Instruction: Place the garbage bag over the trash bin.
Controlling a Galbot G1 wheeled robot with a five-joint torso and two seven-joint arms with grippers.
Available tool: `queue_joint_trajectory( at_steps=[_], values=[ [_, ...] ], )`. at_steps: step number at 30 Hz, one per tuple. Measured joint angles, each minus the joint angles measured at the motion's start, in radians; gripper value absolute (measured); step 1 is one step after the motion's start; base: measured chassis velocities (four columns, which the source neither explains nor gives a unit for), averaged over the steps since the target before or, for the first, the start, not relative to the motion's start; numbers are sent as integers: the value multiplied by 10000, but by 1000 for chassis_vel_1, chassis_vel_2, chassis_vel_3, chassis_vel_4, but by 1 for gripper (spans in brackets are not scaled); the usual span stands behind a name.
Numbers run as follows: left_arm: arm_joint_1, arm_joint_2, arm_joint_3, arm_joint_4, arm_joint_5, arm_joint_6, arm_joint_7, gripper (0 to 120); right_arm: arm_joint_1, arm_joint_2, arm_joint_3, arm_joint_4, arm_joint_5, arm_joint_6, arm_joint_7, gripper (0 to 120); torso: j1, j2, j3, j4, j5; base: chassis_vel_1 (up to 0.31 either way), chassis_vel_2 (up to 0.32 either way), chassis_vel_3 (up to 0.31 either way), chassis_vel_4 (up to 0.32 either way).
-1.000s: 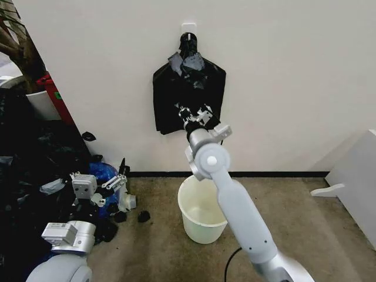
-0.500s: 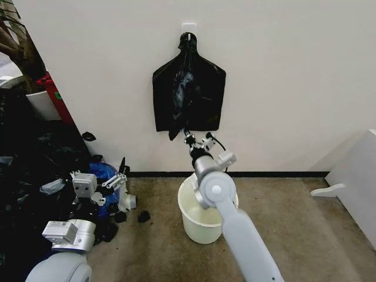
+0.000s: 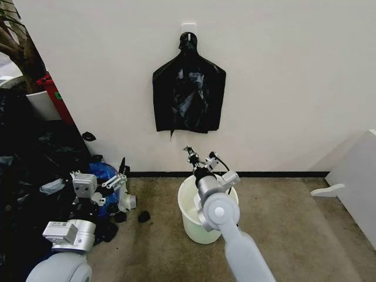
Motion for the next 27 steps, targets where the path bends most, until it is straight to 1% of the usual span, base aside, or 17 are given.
queue_joint_trajectory(
  at_steps=[6, 9, 10, 11, 12, 14, 15, 17, 18, 19, 20, 21, 25, 26, 27],
  values=[
    [-3, 0, 2, -3, 18, -10, 4, 100, 43, -45, 91, 244, -68, -71, -20, 0, 0, 0, 0, 0, 0, 0, 0, 0, 0],
    [-1, 0, 2, -3, 26, -19, 5, 100, 222, -106, 202, 411, -287, -93, -40, 11, 0, 0, 0, -1, 0, 0, 0, 0, 0],
    [2, 1, 2, -3, 32, -21, 5, 100, 282, -118, 222, 465, -302, -74, -15, 16, 0, 0, 0, -1, 0, 0, 0, 0, 0],
    [4, 1, 2, -2, 38, -22, 6, 100, 361, -121, 238, 520, -281, -50, 52, 19, 0, 0, 0, -1, 0, 0, 0, 0, 0],
    [4, 1, 2, -2, 38, -22, 6, 100, 361, -121, 238, 520, -281, -50, 52, 19, 0, 0, 0, -1, 0, 0, 0, 0, 0],
    [4, 1, 5, -2, 52, -23, 8, 100, 603, -104, 266, 577, -110, 7, 273, 30, 0, 0, 0, -1, 0, 0, 0, 0, 0],
    [1, 1, 11, -2, 62, -24, 9, 100, 735, -76, 281, 548, -64, 23, 320, 32, 0, 0, 1, -1, 0, 0, 0, 0, 0],
    [-7, 0, 16, -2, 82, -24, 11, 100, 996, -1, 316, 319, -102, 69, 325, 41, 0, 0, 1, -1, -1, 0, 0, 0, 0],
    [-8, 0, 17, -10, 86, -23, 12, 100, 1098, 31, 320, 215, -116, 93, 326, 43, 0, 0, 1, 0, -1, 0, 0, 0, 0],
    [-8, 4, 14, -29, 87, -18, 14, 100, 1255, 88, 333, 71, -107, 124, 340, 49, 0, 0, 2, 0, 0, 0, 0, 0, 0],
    [-8, 4, 14, -29, 87, -18, 14, 100, 1255, 88, 333, 71, -107, 124, 340, 49, 0, 0, 2, 0, 0, 0, 0, 0, 0],
    [-7, 11, 10, -37, 87, -16, 15, 100, 1355, 128, 348, -8, -74, 139, 359, 52, 0, 0, 2, 1, 0, 0, 0, 0, 0],
    [-7, 23, 4, -42, 90, -11, 19, 100, 1793, 355, 388, -332, 132, 158, 450, 71, 0, 0, 2, 0, -1, 0, 0, 0, 0],
    [-9, 22, 6, -41, 91, -11, 19, 100, 1863, 390, 386, -400, 143, 158, 454, 74, 0, 0, 2, 1, -1, 0, 0, 0, 0],
    [-9, 22, 6, -41, 91, -11, 19, 100, 1863, 390, 386, -400, 143, 158, 454, 74, 0, 0, 2, 1, -1, 0, 0, 0, 0]
  ],
)
